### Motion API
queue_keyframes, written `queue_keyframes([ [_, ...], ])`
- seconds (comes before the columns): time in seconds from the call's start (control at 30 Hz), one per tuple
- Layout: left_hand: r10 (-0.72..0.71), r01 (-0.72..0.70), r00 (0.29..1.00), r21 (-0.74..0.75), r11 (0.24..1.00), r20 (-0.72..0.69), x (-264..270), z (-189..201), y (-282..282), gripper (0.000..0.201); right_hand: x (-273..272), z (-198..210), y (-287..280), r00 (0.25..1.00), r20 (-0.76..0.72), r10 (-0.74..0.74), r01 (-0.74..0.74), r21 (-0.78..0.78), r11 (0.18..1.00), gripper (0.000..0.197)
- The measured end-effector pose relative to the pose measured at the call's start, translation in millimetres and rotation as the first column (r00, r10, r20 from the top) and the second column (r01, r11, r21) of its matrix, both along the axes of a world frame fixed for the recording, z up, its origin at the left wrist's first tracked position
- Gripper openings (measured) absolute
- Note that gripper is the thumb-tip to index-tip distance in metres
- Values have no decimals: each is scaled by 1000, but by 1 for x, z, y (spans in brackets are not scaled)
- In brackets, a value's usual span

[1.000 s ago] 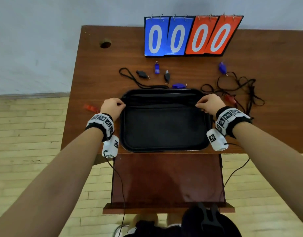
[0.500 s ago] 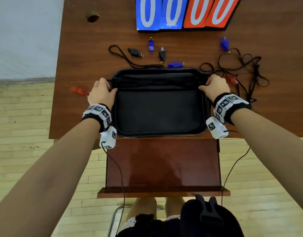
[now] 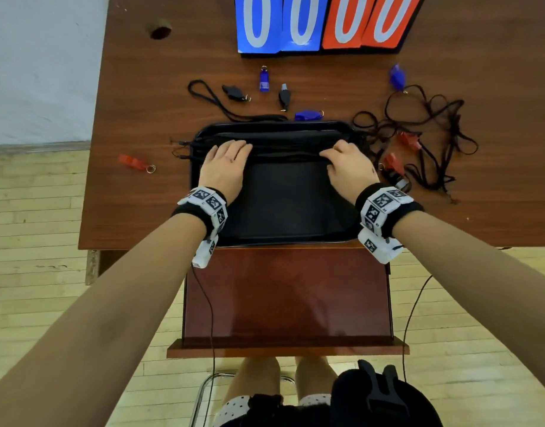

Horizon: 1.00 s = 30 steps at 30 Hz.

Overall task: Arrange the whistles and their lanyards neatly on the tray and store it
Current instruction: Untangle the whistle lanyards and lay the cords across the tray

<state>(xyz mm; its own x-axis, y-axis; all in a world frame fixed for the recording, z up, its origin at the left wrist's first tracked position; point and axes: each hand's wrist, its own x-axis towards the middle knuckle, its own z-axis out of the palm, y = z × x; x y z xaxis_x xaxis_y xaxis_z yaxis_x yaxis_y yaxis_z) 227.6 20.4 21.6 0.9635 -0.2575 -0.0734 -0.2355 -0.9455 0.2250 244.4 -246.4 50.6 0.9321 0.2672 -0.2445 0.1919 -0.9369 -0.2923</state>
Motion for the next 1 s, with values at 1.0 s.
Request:
queue_keyframes([
  [1.0, 196, -202, 974, -41, 979, -113, 65, 81, 38, 30, 59, 53, 47, 987, -64, -150, 158, 161, 974, 28],
])
